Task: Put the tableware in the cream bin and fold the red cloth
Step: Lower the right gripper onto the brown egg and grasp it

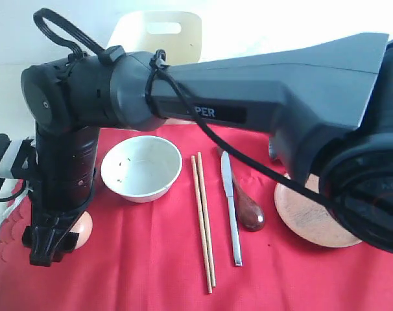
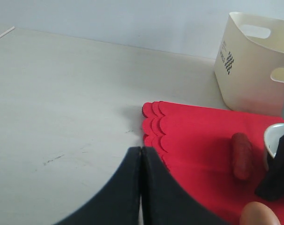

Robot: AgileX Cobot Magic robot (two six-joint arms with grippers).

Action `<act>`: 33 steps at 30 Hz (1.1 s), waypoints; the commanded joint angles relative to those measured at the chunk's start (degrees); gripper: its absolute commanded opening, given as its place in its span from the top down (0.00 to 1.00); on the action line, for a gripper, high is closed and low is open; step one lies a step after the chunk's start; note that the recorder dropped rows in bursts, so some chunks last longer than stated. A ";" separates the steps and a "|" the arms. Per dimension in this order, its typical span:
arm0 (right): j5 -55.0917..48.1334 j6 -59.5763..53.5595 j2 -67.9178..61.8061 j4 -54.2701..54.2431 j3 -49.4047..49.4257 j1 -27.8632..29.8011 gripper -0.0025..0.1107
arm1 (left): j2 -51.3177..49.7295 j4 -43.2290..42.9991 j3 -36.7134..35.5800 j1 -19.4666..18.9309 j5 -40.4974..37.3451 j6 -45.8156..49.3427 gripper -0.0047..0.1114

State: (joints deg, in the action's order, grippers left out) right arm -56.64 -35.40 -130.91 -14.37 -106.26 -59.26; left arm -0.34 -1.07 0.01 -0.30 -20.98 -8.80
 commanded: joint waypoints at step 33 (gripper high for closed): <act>5.43 7.07 -5.89 6.55 0.31 -0.05 0.36 | 0.34 -0.04 -0.01 0.24 0.65 -0.12 0.96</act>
State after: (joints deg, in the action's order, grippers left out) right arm -50.98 -28.72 -136.76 -8.71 -106.26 -59.26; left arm -0.34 -1.07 0.01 -0.30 -20.98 -8.80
